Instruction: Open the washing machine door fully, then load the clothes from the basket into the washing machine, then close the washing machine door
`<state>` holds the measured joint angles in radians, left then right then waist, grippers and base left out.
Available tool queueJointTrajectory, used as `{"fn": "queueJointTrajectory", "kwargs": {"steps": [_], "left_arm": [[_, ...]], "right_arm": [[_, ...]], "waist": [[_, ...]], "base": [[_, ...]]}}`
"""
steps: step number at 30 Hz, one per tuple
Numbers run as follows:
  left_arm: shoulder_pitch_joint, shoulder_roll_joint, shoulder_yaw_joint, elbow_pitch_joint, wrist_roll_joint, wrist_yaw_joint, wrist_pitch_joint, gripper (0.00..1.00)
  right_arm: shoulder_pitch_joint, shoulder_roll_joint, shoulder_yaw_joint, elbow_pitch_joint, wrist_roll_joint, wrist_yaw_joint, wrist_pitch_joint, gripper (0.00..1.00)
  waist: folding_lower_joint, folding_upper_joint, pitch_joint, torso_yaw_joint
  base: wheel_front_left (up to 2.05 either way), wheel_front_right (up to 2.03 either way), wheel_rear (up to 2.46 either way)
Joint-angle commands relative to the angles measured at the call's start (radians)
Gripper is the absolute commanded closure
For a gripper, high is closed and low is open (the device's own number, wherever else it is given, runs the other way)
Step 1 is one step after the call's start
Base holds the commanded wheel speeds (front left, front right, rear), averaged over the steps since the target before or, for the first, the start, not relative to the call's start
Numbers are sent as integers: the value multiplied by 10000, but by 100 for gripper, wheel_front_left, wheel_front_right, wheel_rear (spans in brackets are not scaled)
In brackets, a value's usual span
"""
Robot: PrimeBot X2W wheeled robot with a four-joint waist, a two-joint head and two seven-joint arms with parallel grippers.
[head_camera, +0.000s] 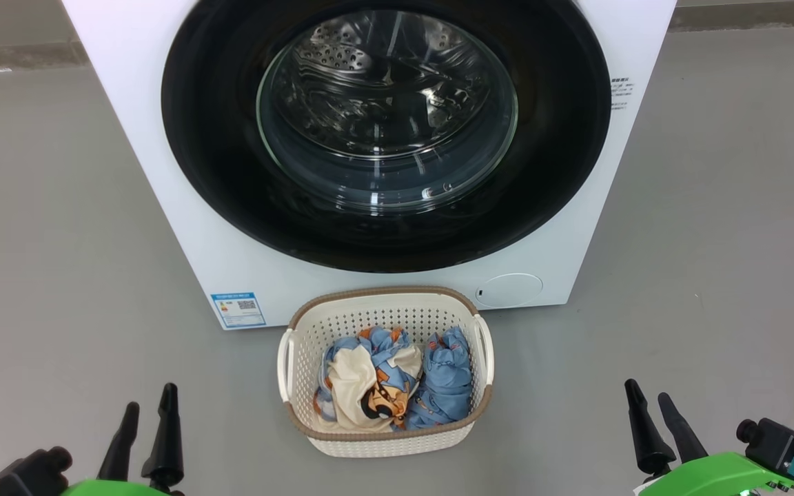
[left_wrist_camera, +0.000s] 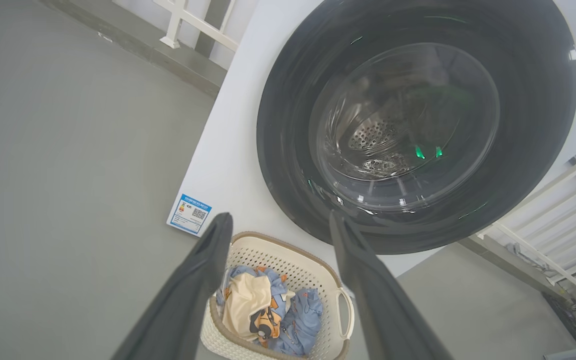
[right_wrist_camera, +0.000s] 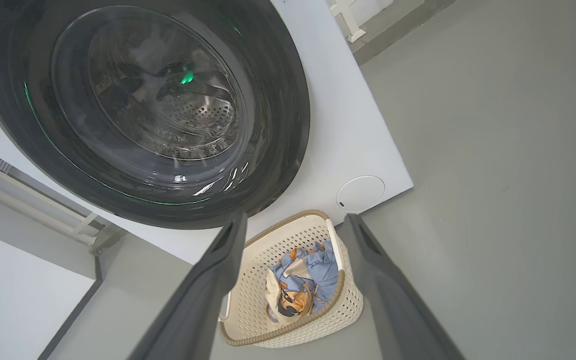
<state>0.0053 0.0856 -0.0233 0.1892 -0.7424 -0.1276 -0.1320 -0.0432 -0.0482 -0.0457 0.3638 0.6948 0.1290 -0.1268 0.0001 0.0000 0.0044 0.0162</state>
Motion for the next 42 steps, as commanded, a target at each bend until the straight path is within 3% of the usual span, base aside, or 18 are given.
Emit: {"fn": "queueJointTrajectory", "kwargs": {"steps": [1,42], "left_arm": [[-101,243,178,-312,359,-21,-145,0],[21,682,-13,-520,4486,-31,-1298,0]], "right_arm": [[-426,-95,210,-220,-384,12,-199,0],[-372,-97,-58,-383,-4872,17,-1348,0]], "waist": [[-1,0,1,7],[-1,0,90,5]], "base": [[0,0,0],[0,0,0]]}}
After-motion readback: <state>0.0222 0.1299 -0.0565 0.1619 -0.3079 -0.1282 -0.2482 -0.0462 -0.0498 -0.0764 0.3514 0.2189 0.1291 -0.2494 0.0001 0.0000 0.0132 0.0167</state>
